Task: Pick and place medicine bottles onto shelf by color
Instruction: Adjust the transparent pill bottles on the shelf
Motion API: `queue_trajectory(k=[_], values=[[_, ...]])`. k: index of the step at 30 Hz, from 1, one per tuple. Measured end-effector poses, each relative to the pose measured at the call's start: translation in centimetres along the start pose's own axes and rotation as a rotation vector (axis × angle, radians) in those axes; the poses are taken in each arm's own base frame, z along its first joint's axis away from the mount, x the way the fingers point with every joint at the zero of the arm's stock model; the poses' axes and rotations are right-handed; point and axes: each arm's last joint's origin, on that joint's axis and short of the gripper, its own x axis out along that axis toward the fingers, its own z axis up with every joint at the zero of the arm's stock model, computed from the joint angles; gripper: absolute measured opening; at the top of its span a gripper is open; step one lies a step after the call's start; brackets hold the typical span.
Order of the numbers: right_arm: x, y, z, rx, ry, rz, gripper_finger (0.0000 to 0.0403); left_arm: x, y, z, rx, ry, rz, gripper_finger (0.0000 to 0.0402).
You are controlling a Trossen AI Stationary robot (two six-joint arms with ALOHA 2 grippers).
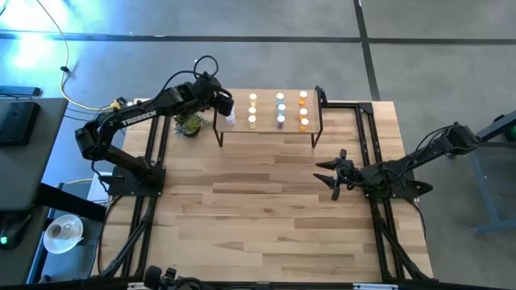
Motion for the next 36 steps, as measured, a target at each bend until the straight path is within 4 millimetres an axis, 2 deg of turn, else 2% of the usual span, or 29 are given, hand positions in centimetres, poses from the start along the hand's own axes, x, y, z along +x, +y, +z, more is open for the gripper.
queue_trajectory(k=[23,32,36], values=[[0.0,0.0,0.0,0.001,-0.002,0.000,0.0177,0.0,0.1,0.1,-0.001,-0.013,0.030,0.0184],[0.0,0.0,0.0,0.002,-0.002,0.000,0.0177,2.8,-1.1,-0.7,0.037,0.051,0.047,0.0184],[0.0,0.0,0.0,0.002,-0.002,0.000,0.0177,3.3,-1.4,-0.6,0.030,0.039,0.026,0.0184]])
